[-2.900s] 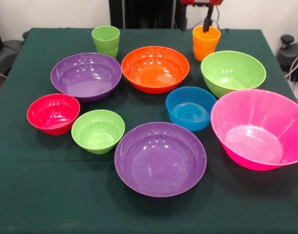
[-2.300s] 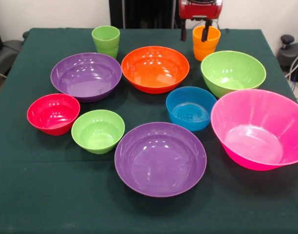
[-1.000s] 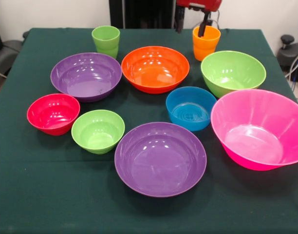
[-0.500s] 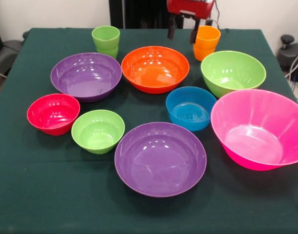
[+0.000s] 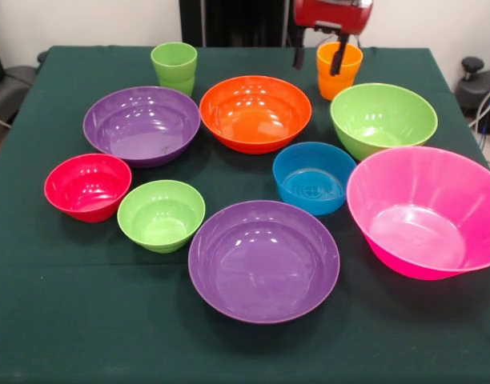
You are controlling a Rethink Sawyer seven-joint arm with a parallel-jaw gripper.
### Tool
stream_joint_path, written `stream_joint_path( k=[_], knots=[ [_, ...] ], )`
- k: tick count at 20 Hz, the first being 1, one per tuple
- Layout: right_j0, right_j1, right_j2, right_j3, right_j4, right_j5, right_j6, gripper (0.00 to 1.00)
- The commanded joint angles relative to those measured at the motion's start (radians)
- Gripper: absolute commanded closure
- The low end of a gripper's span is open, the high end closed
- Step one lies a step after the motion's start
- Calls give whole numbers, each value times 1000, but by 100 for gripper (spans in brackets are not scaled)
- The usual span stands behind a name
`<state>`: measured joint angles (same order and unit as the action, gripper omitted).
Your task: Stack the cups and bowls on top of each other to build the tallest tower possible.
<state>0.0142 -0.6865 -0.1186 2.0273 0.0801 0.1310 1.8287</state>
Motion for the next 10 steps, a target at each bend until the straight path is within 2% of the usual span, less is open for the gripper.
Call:
stream_joint_path(
  k=[1,6,8,10],
  knots=[
    [57,86,43,-84,49,67,174,0],
    [41,68,15,-61,85,70,204,0],
    [16,56,15,-39,92,82,200,0],
    [22,40,-10,-25,103,72,216,0]
  ],
)
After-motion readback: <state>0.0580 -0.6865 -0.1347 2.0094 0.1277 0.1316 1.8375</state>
